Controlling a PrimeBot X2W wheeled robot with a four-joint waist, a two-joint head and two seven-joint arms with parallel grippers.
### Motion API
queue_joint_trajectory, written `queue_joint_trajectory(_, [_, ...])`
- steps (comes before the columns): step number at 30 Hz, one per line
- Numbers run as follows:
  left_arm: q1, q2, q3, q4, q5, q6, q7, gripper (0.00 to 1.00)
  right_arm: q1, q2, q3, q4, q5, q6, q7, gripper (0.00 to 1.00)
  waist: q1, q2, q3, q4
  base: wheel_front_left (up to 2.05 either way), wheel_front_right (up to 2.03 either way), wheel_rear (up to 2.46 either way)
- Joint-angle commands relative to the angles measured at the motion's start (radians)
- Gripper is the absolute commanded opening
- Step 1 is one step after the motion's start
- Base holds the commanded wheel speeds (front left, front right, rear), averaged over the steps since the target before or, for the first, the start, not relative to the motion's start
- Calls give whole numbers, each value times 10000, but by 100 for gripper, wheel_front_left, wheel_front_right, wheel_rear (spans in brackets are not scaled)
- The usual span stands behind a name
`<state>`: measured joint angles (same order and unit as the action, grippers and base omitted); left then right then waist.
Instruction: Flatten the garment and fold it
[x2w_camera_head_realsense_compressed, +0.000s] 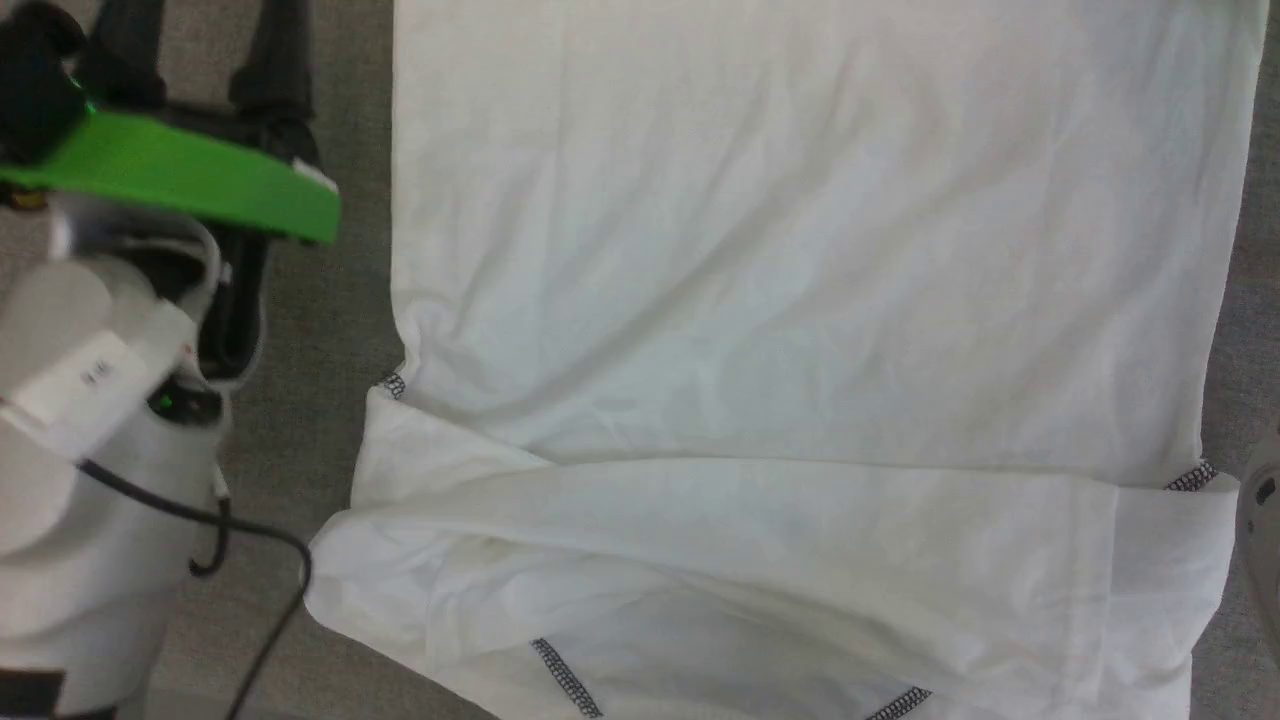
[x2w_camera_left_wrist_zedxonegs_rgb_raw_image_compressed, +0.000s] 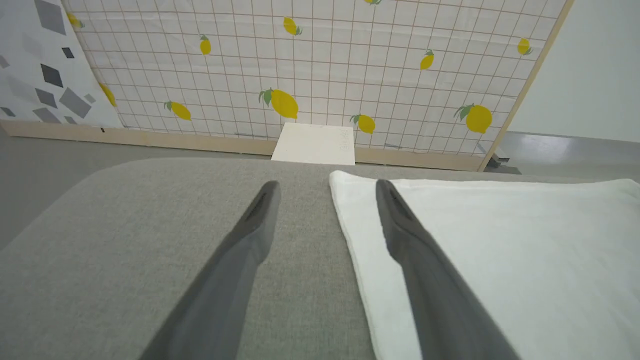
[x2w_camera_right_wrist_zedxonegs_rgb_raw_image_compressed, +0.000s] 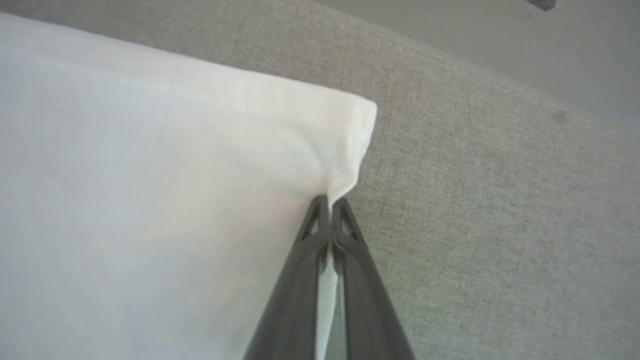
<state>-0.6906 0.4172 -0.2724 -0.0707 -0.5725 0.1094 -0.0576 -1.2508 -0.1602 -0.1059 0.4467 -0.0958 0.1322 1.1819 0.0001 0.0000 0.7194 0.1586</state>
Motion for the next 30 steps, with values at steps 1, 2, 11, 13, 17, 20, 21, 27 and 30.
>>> queue_joint_trajectory(1, [-816, 266, 52, 179, -74, -174, 439, 100, -38, -84, 87, 5, 97, -15, 38, 0, -1, 0, 125, -232, 0, 0, 0])
queue_joint_trajectory(2, [-1368, 400, 14, 433, -232, -339, 989, 100, -111, -65, 162, -76, 197, -15, -21, 0, -1, 0, 155, -318, 0, 0, 0])
queue_joint_trajectory(11, [-5117, 700, -737, 3272, -1080, -952, 5387, 100, -448, 15, 930, -314, 934, -15, -154, 0, -1, 0, 474, -878, 0, 0, 0])
queue_joint_trajectory(13, [-5475, 564, -861, 3826, -1354, -812, 6337, 100, -456, 1, 1080, -329, 1037, -15, -171, 0, -1, 0, 524, -945, 0, 0, 0])
queue_joint_trajectory(17, [-5800, 482, -1113, 4521, -1586, -498, 7730, 100, -483, -80, 1358, -350, 1228, -15, -167, 0, -1, 0, 672, -1003, 0, 0, 0])
queue_joint_trajectory(20, [-5878, 515, -1284, 4779, -1538, -330, 8236, 100, -547, -151, 1552, -405, 1372, -15, -162, 0, -1, 0, 825, -1022, 0, 0, 0])
queue_joint_trajectory(21, [-5894, 577, -1385, 4828, -1404, -300, 8275, 100, -582, -198, 1680, -440, 1418, -15, -138, 0, -1, 0, 896, -1021, 0, 0, 0])
queue_joint_trajectory(27, [-5524, 425, -1384, 5119, -1827, -257, 8734, 0, -694, -293, 1998, -548, 1756, -15, -160, 0, -1, 0, 1118, -1053, 0, 0, 0])
queue_joint_trajectory(30, [-5453, 390, -1209, 5020, -2030, -397, 8473, 0, -731, -352, 2050, -543, 1839, -15, -181, 0, -1, 0, 1167, -1048, 0, 0, 0])
